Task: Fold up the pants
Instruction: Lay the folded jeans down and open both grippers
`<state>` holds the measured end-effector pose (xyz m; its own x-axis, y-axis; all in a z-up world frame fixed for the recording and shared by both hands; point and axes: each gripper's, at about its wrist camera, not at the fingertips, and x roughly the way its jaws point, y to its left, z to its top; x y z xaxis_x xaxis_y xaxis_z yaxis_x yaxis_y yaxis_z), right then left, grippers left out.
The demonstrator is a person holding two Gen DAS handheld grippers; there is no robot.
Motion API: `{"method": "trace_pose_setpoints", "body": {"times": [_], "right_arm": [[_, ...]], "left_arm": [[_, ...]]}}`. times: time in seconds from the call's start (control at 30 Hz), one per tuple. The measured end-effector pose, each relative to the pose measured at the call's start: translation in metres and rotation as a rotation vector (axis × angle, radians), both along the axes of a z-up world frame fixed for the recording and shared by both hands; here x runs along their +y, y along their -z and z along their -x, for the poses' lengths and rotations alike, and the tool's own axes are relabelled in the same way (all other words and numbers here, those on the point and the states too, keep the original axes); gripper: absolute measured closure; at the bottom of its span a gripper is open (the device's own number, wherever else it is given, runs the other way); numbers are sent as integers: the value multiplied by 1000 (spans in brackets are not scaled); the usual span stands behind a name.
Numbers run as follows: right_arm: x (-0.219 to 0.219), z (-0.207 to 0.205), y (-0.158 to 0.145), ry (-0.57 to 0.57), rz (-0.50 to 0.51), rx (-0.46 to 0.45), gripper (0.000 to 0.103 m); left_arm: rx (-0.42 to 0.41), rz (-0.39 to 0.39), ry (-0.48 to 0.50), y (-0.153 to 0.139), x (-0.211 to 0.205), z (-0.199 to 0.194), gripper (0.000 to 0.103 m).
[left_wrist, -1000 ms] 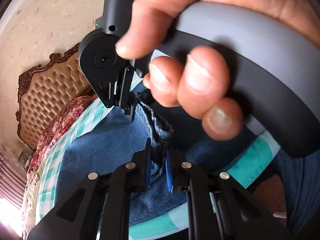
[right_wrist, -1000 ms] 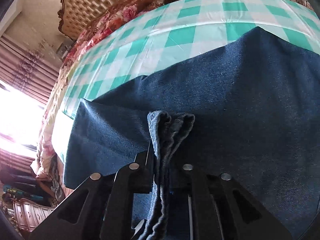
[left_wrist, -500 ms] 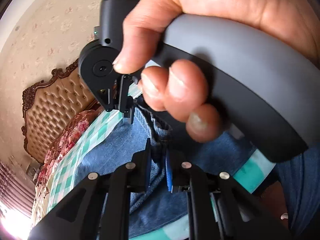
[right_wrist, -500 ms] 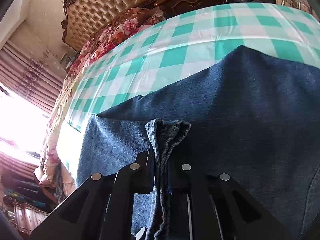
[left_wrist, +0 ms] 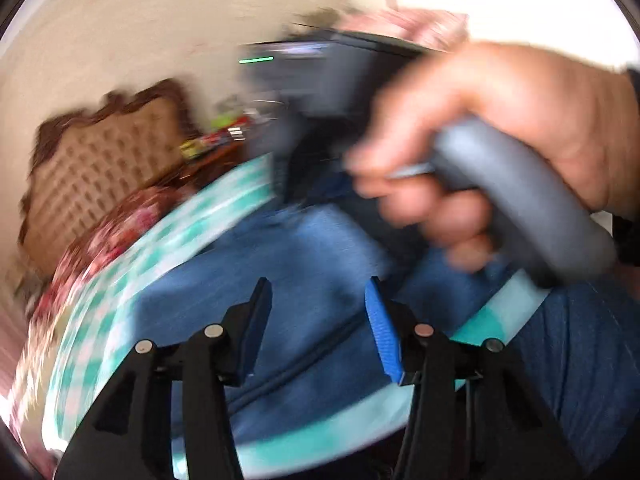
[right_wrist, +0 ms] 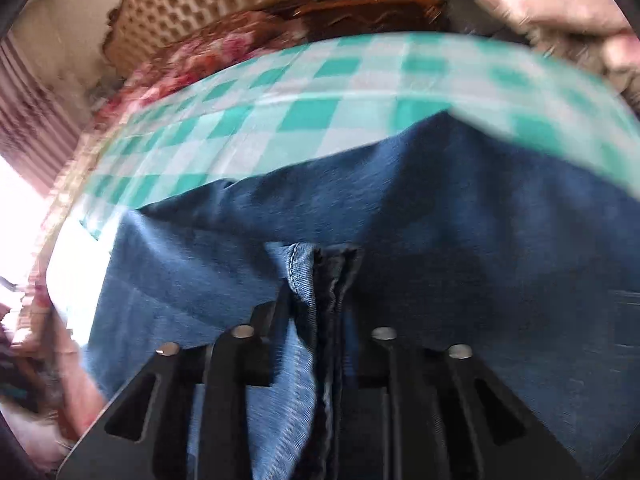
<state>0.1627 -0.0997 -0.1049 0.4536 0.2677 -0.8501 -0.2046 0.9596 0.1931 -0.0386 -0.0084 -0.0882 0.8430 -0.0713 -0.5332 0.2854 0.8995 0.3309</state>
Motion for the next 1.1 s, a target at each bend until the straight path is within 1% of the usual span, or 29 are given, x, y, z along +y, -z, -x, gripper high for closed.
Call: {"method": "trace_pose_setpoints", "body": {"times": [0.03,0.07,0.1,0.13,0.17,0.2,0.23,0.27,0.3,0.33,0.37,0.43,0.5,0.53,0.6,0.63,0.67,0.7,0.73,0.77,0.8,0.83,0.87,0.93,0.97,1.0,1.03,1.07,1.1], "right_arm": [[0,11,-13,45,74,-62,71],[4,21,-22,59,119,-109,71],[13,36,-32,49,157,-172,71],[19,45,-36,33,163,-199,71],[32,59,-39,-8,161,-233,71],[47,73,-38,-38,178,-277,71],[54,79,-36,-46,202,-302,71],[64,84,-30,-53,237,-319,71],[72,84,-20,-62,260,-295,71],[76,82,-6,-72,259,-232,72],[76,80,0,-67,258,-206,72],[76,77,15,-54,303,-176,72],[76,80,15,-61,302,-191,71],[76,80,15,-63,309,-189,71],[77,82,15,-67,320,-189,71],[78,82,15,-68,327,-193,71],[79,82,16,-67,330,-195,70],[80,82,15,-65,332,-198,69],[79,81,15,-64,334,-199,69],[79,81,16,-62,335,-201,68],[80,81,17,-61,338,-201,68],[80,81,18,-60,340,-200,67],[80,80,17,-60,341,-197,67],[78,79,17,-61,332,-193,67],[77,79,17,-63,323,-192,67],[76,79,17,-64,315,-191,67],[75,78,17,-65,308,-189,67],[75,78,18,-66,308,-189,67],[75,78,17,-70,311,-190,67]], "left_arm": [[-19,19,-44,-5,20,9,50],[-36,24,-98,-7,40,18,49],[-46,14,-179,-5,68,27,48],[-40,8,-237,-1,88,32,48],[-26,8,-307,4,110,35,48],[-8,7,-366,8,131,36,50],[22,-6,-403,14,149,37,52],[28,-19,-410,17,155,36,54],[27,-33,-410,19,162,36,54],[39,-39,-397,22,165,36,54],[52,-52,-383,26,167,33,55],[51,-97,-383,34,173,26,55],[74,-119,-379,42,182,18,53],[64,-140,-389,41,187,17,52],[73,-136,-389,41,190,20,46],[78,-137,-395,40,195,21,44],[83,-152,-416,39,198,23,44],[84,-151,-432,37,200,26,48],[90,-120,-438,32,205,28,59],[95,-67,-440,25,208,28,66],[87,-36,-441,18,208,26,78],[74,-9,-434,10,205,23,82],[64,43,-407,2,200,18,83],[97,240,-321,-10,194,-3,85],[112,288,-300,-11,191,-10,85],[148,316,-281,-6,185,-23,85],[205,303,-287,5,181,-36,84],[241,286,-310,15,181,-44,84],[275,265,-361,26,188,-52,82]]}}
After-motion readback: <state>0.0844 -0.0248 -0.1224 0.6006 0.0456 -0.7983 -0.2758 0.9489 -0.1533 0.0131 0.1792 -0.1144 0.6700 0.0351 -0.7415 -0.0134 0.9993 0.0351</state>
